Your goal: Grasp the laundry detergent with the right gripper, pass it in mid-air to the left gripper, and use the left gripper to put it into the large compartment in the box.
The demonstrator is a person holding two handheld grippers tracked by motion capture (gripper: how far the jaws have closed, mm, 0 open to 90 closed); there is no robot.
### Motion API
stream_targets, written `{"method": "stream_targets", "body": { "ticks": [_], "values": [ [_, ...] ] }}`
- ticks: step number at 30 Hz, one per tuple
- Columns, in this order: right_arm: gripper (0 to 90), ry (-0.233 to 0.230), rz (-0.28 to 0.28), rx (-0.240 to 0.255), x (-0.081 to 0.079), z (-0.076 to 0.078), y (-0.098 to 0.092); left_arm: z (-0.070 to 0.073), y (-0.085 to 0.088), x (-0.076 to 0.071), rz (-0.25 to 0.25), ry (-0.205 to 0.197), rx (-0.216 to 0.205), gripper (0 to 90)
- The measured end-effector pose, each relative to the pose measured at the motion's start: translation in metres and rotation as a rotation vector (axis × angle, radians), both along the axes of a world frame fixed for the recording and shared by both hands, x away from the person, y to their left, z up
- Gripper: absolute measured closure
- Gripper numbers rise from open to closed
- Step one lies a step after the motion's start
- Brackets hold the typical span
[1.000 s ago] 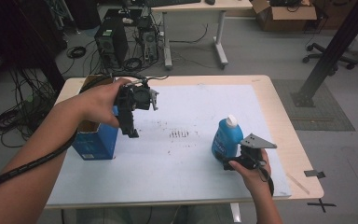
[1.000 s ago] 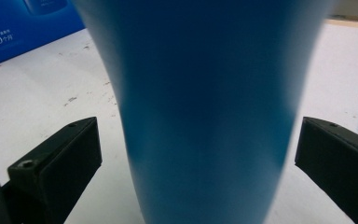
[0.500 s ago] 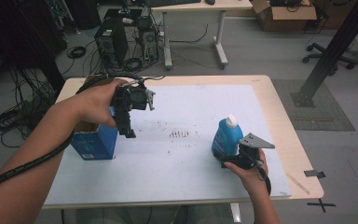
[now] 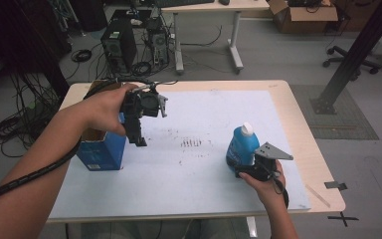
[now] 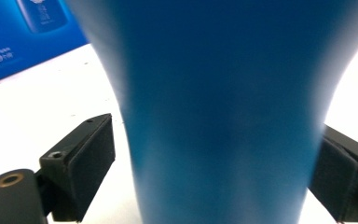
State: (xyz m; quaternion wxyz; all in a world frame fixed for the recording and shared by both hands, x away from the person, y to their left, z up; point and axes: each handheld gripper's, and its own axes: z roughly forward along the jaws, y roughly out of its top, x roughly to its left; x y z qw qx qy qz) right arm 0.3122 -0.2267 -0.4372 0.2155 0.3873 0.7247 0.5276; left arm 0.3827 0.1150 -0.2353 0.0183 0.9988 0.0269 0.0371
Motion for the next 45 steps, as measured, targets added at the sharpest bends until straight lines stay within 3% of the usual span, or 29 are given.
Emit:
{"method": "stream_targets", "body": {
  "ticks": [10,31,41,45],
  "values": [
    [17.3,-0.015,-0.016,0.0,0.0002,-0.0017,0.0023,-0.0002,0.0018,-0.0008,0.003,-0.002,-0.004,0.2],
    [40.4,-0.042,-0.046,-0.026,0.0012,-0.0056,0.004,-0.0009,0.0025,-0.0005,0.0,-0.005,-0.007,0.2],
    [42.9,-0.058,-0.048,-0.044,0.0005,-0.0062,0.0054,-0.0003,0.0008,0.0,-0.003,-0.005,-0.005,0.2],
    [44.3,-0.068,-0.023,-0.054,0.0007,-0.0059,0.0047,-0.0004,-0.0003,-0.0007,-0.002,-0.003,-0.005,0.2]
  ]
}}
